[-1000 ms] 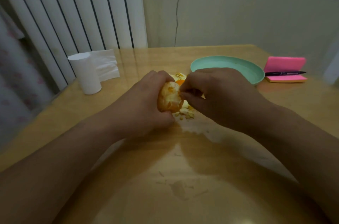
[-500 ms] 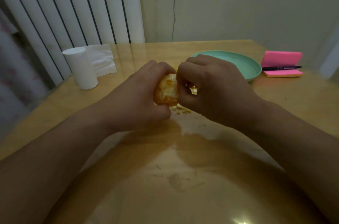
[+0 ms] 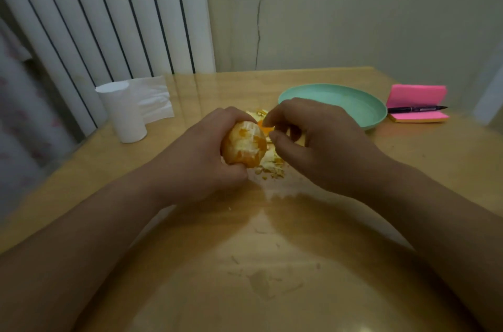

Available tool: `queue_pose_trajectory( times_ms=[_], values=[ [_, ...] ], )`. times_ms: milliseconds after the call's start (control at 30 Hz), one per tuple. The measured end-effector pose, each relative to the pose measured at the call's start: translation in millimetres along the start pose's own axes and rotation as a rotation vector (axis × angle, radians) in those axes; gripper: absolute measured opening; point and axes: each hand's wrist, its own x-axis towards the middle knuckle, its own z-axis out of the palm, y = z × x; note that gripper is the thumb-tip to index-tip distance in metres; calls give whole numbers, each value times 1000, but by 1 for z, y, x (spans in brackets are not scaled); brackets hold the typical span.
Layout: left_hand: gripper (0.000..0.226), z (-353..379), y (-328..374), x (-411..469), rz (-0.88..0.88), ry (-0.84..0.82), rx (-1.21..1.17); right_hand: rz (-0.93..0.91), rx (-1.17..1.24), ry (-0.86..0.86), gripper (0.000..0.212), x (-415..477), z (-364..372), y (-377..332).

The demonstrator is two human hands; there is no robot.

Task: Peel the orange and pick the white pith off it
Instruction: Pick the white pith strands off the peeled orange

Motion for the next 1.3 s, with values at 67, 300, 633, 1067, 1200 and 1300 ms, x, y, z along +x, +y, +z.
queue_pose_trajectory(
  times_ms=[67, 300, 633, 1067, 1200, 1300],
  values=[
    [72, -1, -3, 1, -16, 0, 19, -28, -35, -20, 15, 0, -1, -4],
    [75, -1, -1, 2, -25, -43, 75, -114, -194, -52, 17, 4, -2, -10],
    [73, -2, 4, 1, 32, -33, 89, -154, -243, 25, 10, 6, 1, -15],
    [70, -3, -5, 1, -34, -2, -62, 181, 68, 21, 11, -2, 6, 8],
    [67, -3, -10, 3, -78, 18, -101, 144, 141, 7, 10, -3, 8, 0],
    [66, -1, -10, 3, -81, 42, -72, 128, 175, 19, 11, -4, 8, -6]
  ],
)
